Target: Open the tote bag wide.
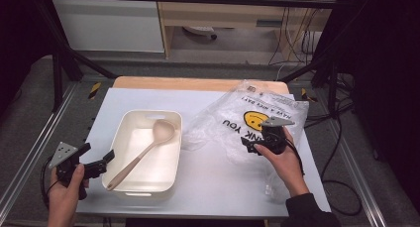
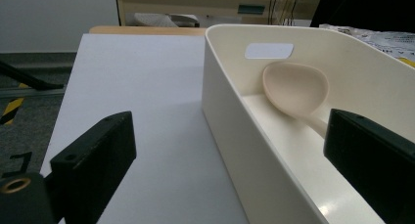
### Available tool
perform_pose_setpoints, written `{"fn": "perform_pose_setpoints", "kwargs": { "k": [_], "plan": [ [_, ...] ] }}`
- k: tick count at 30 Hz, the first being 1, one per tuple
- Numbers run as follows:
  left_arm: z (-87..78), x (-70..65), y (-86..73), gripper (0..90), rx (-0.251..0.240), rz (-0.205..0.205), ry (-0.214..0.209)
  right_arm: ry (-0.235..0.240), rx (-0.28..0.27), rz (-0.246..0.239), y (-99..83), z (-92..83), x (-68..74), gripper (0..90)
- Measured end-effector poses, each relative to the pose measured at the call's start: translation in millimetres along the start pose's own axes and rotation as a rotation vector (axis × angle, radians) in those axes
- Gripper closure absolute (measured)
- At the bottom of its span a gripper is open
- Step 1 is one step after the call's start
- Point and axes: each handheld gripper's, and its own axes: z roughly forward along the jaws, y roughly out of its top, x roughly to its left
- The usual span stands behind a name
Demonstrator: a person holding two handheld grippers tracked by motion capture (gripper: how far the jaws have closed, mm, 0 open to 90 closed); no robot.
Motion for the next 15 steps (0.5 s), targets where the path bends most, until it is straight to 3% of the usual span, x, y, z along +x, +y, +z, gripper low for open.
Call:
{"fn": "perform_pose_setpoints", "kwargs": {
  "k": [8, 15],
  "plan": [
    [0.4, 0.1, -0.5, 4.8, 0.003, -0.001, 0.002, 0.014, 0.038, 0.004, -5.9, 15.7, -2.6, 6.6],
    [0.5, -0.2, -0.7, 4.8, 0.003, -0.003, 0.002, 0.032, 0.096, -0.022, -13.6, 28.9, 0.4, 6.8]
  ]
}}
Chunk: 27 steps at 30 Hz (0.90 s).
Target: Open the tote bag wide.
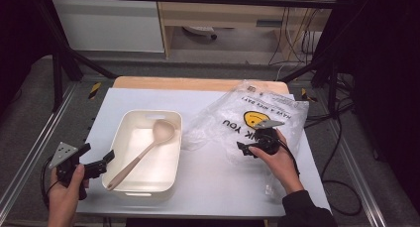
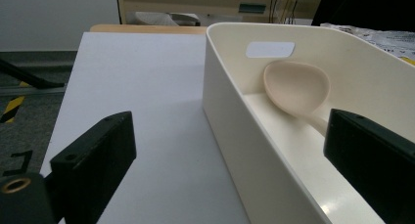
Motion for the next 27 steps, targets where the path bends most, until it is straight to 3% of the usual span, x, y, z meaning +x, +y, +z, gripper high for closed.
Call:
{"fn": "perform_pose_setpoints", "kwargs": {
  "k": [6, 19, 27],
  "plan": [
    [0.3, -0.1, 0.0, 4.8, -0.001, -0.001, -0.003, 0.019, 0.063, -0.018, -9.6, 9.1, 3.1, 4.9],
    [0.2, -0.1, 0.2, 4.8, -0.002, -0.001, -0.001, 0.015, 0.12, -0.039, -18.8, 22.9, 11.8, 3.2],
    [0.4, -0.3, 0.1, 4.8, -0.001, 0.0, 0.0, 0.011, 0.113, -0.058, -19.6, 24.2, 14.8, 5.0]
  ]
}}
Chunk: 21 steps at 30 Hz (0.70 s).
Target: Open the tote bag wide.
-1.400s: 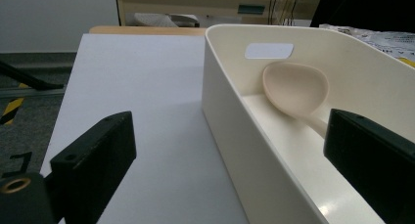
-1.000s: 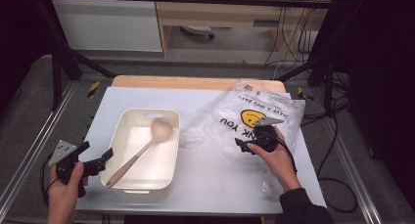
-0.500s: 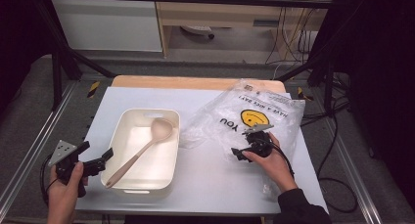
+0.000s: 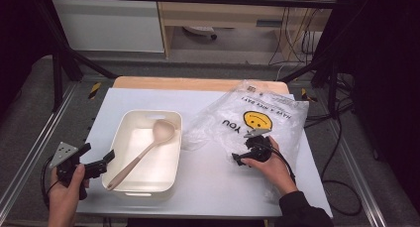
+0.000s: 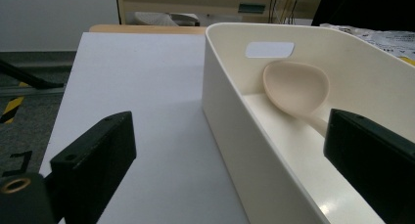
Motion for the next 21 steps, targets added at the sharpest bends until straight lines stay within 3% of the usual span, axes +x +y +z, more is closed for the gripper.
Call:
{"fn": "perform_pose_setpoints", "kwargs": {
  "k": [14, 16, 21],
  "plan": [
    [-1.2, 1.2, 1.0, 4.8, -0.003, 0.004, -0.001, -0.037, -0.058, 0.072, 2.8, -3.8, -13.8, 50.0],
    [-4.1, 1.2, 3.5, 4.8, -0.033, -0.014, 0.004, -0.045, -0.061, 0.084, 3.2, -4.0, -15.9, 57.1],
    [-8.6, -6.0, 15.6, 4.7, -0.052, 0.025, 0.003, -0.068, -0.074, 0.112, 4.0, -3.0, -19.7, 78.8]
  ]
}}
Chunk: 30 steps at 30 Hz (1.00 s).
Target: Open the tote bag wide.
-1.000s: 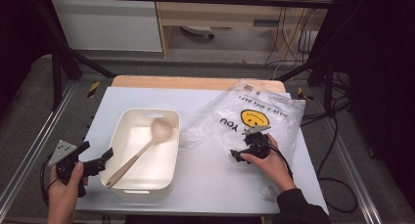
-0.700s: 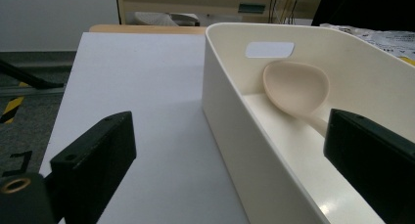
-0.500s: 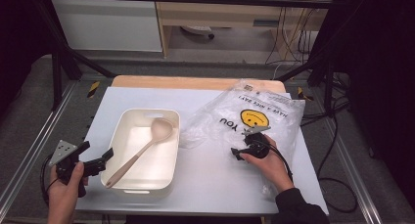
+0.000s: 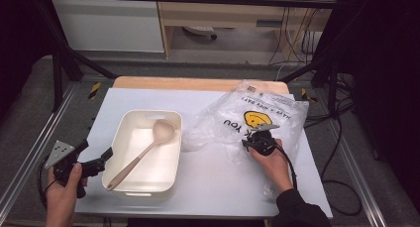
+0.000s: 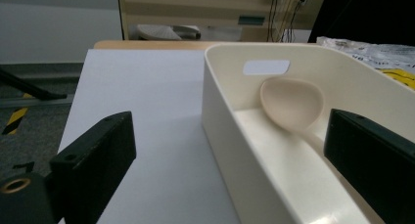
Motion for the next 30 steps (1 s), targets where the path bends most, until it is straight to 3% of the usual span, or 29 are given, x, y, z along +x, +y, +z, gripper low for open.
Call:
{"fn": "perform_pose_setpoints", "kwargs": {
  "k": [4, 10, 14, 21, 30],
  "plan": [
    [-4.6, -8.1, 15.7, 4.7, -0.043, 0.017, -0.011, -0.002, -0.002, -0.009, 0.6, 0.2, -1.3, 90.0],
    [-3.8, -24.2, 34.6, 4.7, -0.043, 0.025, -0.071, 0.026, -0.05, 0.021, 9.2, -15.2, -1.4, 90.0],
    [1.3, -42.7, 48.8, 4.7, -0.046, 0.065, -0.106, 0.05, -0.071, 0.026, 15.7, -24.5, 3.3, 90.0],
    [11.7, -98.2, 74.9, 4.7, -0.057, 0.121, -0.193, 0.065, -0.066, 0.02, 16.0, -23.5, 4.8, 90.0],
    [34.4, -172.5, 74.4, 7.7, -0.046, 0.172, -0.294, 0.079, -0.095, 0.023, 20.0, -32.2, 6.2, 90.0]
  ]
}}
